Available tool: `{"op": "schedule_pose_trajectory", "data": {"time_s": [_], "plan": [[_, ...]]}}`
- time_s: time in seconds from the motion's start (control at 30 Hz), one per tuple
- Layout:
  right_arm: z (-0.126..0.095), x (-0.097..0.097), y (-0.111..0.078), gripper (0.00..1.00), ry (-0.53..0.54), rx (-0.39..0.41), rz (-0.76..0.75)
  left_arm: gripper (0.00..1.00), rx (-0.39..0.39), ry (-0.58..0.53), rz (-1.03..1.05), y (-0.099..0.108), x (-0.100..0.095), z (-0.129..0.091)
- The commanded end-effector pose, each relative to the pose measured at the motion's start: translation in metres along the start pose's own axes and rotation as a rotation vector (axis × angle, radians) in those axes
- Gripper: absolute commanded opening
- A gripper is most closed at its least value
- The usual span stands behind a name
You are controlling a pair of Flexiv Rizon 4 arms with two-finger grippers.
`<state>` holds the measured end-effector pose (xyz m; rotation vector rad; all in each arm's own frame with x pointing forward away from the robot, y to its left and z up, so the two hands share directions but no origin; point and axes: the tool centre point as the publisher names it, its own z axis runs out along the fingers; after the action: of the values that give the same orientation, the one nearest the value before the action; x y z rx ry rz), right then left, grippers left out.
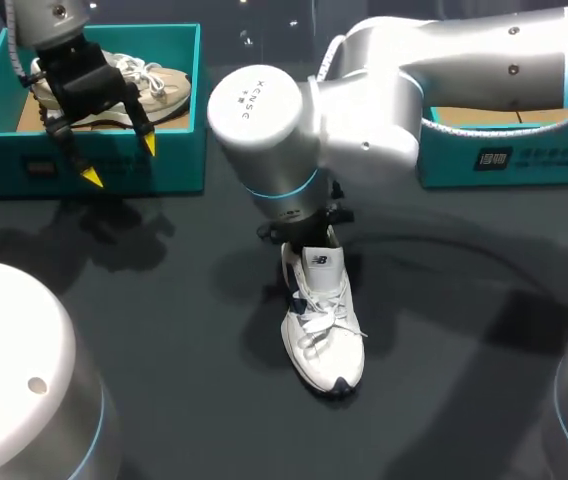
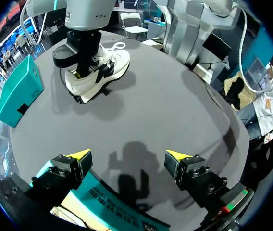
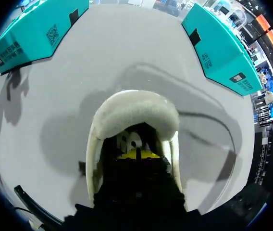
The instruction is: Take the shoe out of the shoebox, open the shoe tongue, remove and reinsert the insole, then place the shoe into the shoebox
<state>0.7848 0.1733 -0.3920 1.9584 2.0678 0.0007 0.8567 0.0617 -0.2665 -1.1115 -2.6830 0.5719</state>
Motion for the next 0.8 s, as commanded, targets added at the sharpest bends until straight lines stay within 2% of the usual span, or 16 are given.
{"op": "schedule_pose_trajectory", "data": {"time_s": [0.03,0.2,0.33,0.53,0.63,0.7,0.8], "plan": [[0.026,-0.002,-0.003,0.00,0.071,0.052,0.000,1.00,-0.002,0.001,0.000,0.000,0.000,0.000],[0.019,-0.001,-0.021,0.00,0.066,0.085,0.017,1.00,-0.002,0.001,0.000,0.000,0.000,0.000],[0.003,-0.001,-0.030,0.00,0.061,0.082,0.024,1.00,-0.002,0.001,0.000,0.000,0.000,0.000],[-0.023,0.004,-0.019,0.00,0.096,0.036,0.002,1.00,-0.002,0.001,0.000,0.000,0.000,0.000],[-0.025,0.005,-0.009,0.00,0.153,0.074,-0.011,1.00,-0.002,0.001,0.000,0.000,0.000,0.000],[-0.025,0.006,-0.005,0.00,0.174,0.127,-0.026,1.00,-0.002,0.001,0.000,0.000,0.000,0.000],[-0.026,0.008,-0.002,0.00,0.186,0.157,-0.027,1.00,-0.002,0.001,0.000,0.000,0.000,0.000]]}}
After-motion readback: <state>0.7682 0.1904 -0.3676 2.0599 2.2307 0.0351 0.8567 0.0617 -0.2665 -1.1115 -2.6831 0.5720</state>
